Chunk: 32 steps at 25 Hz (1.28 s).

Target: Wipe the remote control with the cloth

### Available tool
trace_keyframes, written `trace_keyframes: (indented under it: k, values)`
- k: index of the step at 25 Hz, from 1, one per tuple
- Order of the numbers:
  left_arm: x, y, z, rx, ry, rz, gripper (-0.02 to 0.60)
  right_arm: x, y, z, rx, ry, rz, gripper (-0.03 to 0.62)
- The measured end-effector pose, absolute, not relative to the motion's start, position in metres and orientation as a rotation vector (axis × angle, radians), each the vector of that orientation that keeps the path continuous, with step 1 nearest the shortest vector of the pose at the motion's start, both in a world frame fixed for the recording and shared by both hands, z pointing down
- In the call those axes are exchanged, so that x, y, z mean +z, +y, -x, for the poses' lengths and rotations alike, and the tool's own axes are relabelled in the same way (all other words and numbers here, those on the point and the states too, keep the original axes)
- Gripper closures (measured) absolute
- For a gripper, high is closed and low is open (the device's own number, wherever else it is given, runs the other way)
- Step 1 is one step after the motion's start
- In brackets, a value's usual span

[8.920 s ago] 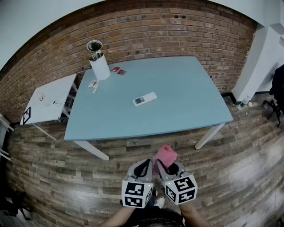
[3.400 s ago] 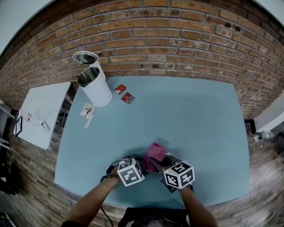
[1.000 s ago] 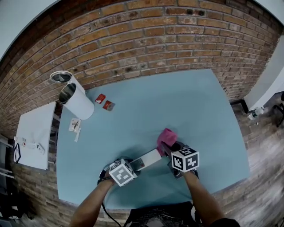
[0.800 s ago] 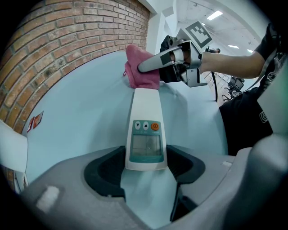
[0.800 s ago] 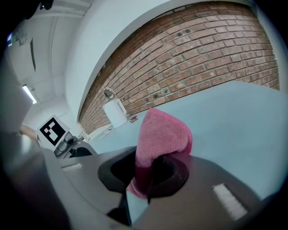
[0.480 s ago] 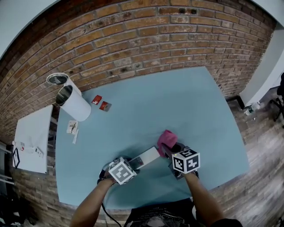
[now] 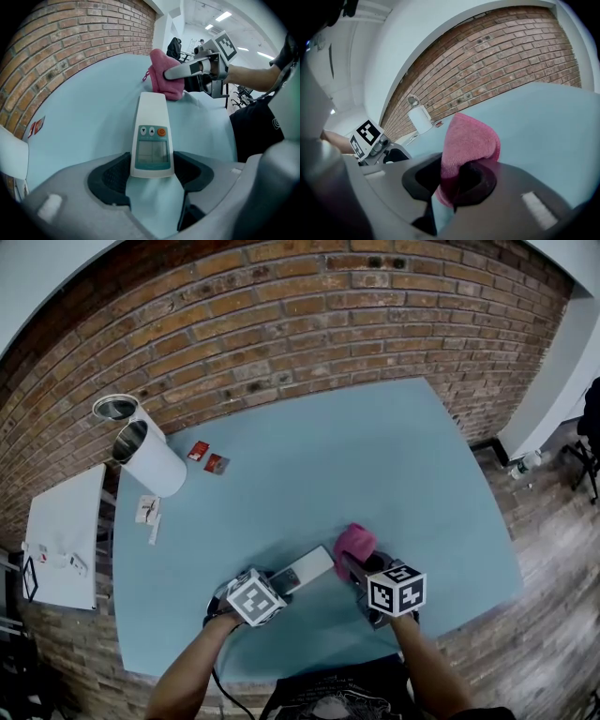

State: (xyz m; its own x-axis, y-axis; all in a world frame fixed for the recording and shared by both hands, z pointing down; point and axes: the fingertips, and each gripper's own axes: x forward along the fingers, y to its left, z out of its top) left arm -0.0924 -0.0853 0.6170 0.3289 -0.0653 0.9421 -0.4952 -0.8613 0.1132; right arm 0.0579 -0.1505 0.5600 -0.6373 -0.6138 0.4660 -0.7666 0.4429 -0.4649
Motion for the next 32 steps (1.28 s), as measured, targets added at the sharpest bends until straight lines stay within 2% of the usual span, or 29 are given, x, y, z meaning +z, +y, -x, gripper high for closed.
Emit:
trace_keyframes:
  k: [18, 32]
  values:
    - [0.616, -0.086, 0.09, 1.538, -0.507, -2.223, 0.293, 0.559, -0.097, -0.028, 1.018, -2.501, -1.104, 0.53]
    - [0.617, -0.086, 0.09, 1.535, -0.508, -2.225, 0.293, 0.559, -0.065, 0.024, 0.99, -2.535, -0.906, 0.53]
